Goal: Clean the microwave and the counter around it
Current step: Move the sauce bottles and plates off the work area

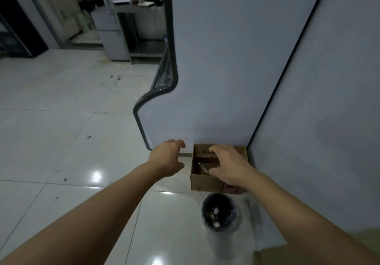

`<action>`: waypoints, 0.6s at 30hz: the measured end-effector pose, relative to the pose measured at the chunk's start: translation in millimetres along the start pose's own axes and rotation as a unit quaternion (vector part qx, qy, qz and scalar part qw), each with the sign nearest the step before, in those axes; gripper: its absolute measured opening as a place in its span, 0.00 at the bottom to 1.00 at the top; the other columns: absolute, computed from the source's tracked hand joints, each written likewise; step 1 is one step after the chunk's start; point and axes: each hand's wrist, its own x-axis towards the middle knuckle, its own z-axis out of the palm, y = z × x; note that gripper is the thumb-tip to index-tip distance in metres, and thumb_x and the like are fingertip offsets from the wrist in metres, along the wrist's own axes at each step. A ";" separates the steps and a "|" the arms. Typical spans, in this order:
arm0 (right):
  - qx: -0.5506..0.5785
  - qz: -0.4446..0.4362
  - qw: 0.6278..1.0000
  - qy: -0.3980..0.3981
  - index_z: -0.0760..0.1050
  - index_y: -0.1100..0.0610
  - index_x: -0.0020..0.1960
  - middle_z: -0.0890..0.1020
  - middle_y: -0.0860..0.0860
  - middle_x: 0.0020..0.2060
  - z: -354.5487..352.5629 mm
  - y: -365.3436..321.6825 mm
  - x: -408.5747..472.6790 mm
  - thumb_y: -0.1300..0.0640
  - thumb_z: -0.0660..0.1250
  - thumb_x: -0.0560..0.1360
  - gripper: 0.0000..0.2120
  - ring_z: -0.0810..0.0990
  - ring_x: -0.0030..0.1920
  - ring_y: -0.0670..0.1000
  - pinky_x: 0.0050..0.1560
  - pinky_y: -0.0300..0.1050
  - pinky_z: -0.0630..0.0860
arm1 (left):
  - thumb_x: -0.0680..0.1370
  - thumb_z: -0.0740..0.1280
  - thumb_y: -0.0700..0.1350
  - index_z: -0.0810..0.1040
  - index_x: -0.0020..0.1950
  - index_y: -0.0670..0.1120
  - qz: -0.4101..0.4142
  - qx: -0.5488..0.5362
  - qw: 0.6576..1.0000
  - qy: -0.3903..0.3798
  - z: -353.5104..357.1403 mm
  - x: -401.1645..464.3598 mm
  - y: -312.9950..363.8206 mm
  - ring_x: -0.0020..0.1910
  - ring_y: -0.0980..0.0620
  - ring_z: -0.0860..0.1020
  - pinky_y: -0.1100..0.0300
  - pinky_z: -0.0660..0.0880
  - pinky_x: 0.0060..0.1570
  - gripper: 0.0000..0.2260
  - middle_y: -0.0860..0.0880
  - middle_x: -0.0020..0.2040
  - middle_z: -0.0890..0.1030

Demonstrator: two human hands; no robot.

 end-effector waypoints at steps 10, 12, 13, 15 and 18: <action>-0.046 -0.114 0.992 -0.017 0.61 0.55 0.71 0.67 0.53 0.67 -55.1 -117.9 13.8 0.53 0.68 0.74 0.29 0.65 0.67 0.53 0.66 0.46 0.66 | 0.73 0.71 0.49 0.69 0.67 0.49 -0.101 0.013 0.992 0.067 -101.4 -72.3 -55.1 0.60 0.47 0.75 0.54 0.75 0.57 0.24 0.47 0.64 0.75; -0.059 -0.130 0.990 -0.017 0.60 0.55 0.72 0.67 0.53 0.67 -58.2 -145.7 20.4 0.53 0.68 0.74 0.30 0.65 0.67 0.53 0.66 0.47 0.66 | 0.73 0.71 0.49 0.69 0.67 0.49 -0.112 0.016 0.990 0.081 -118.4 -85.9 -72.9 0.59 0.47 0.75 0.53 0.75 0.57 0.24 0.47 0.64 0.75; -0.065 -0.138 0.988 -0.014 0.60 0.54 0.72 0.66 0.53 0.68 -59.3 -159.8 24.5 0.52 0.68 0.74 0.30 0.65 0.68 0.53 0.66 0.47 0.66 | 0.73 0.71 0.50 0.69 0.67 0.49 -0.117 0.016 0.989 0.088 -126.5 -91.8 -82.8 0.59 0.47 0.75 0.53 0.75 0.57 0.24 0.47 0.64 0.75; -0.080 -0.152 0.985 -0.010 0.60 0.54 0.72 0.66 0.53 0.69 -59.8 -188.4 34.7 0.51 0.69 0.74 0.31 0.65 0.68 0.54 0.66 0.48 0.66 | 0.73 0.71 0.49 0.68 0.68 0.50 -0.127 0.017 0.987 0.099 -141.6 -102.2 -105.8 0.60 0.47 0.75 0.52 0.75 0.58 0.25 0.47 0.65 0.75; -0.101 -0.163 0.981 -0.005 0.59 0.54 0.73 0.65 0.53 0.70 -58.6 -230.8 51.6 0.50 0.69 0.73 0.33 0.64 0.69 0.54 0.67 0.49 0.66 | 0.73 0.71 0.49 0.68 0.68 0.50 -0.138 0.016 0.984 0.108 -162.5 -114.4 -144.2 0.60 0.47 0.75 0.53 0.75 0.56 0.25 0.47 0.65 0.74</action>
